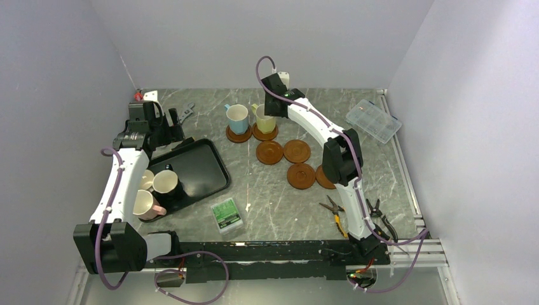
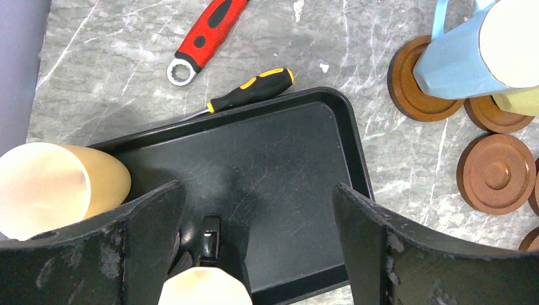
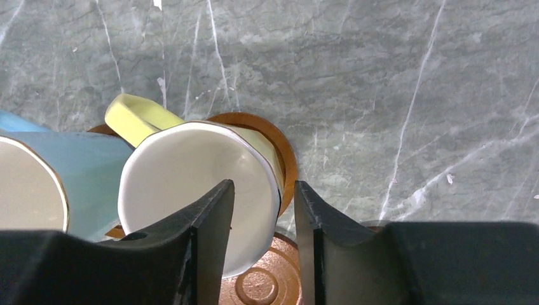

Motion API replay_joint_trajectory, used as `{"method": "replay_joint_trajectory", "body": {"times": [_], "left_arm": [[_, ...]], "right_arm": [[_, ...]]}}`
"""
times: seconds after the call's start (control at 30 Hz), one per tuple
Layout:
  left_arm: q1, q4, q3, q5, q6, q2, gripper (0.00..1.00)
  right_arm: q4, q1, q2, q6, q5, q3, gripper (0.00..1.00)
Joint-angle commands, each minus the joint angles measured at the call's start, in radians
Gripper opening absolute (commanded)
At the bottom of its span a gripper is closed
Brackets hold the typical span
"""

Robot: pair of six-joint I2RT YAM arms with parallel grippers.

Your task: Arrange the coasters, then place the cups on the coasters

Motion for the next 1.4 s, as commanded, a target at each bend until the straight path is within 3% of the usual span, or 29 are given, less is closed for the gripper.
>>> {"method": "replay_joint_trajectory", "body": {"times": [0.0,0.2,0.47,0.8,1.03,1.17,1.3,1.37], "left_arm": [[0.004,0.035,0.012,0.015,0.001,0.005,0.91],[0.004,0.035,0.01,0.029,-0.003,0.014,0.91],[0.004,-0.023,-0.01,0.049,-0.089,-0.025,0.91],[0.002,-0.226,-0.135,0.058,-0.307,-0.155,0.85],[0.002,-0.17,-0.264,0.055,-0.357,-0.132,0.81],[-0.001,-0.14,-0.264,0.066,-0.353,-0.041,0.66],[-0.073,-0.129,-0.234,0.044,-0.355,-0.001,0.3],[-0.152,-0.15,-0.193,-0.05,-0.361,0.018,0.13]], "right_arm": [[0.031,0.004,-0.034,-0.004,-0.001,0.05,0.46],[0.032,0.006,-0.102,-0.018,-0.051,0.033,0.59],[0.068,0.007,-0.315,-0.079,-0.128,-0.105,0.74],[0.186,-0.028,-0.688,-0.083,-0.198,-0.531,0.79],[0.259,-0.074,-0.841,-0.059,-0.279,-0.752,0.8],[0.266,-0.079,-0.877,-0.06,-0.309,-0.804,0.79],[0.279,-0.081,-0.908,-0.058,-0.314,-0.844,0.78],[0.279,-0.081,-0.916,-0.059,-0.313,-0.855,0.78]]}}
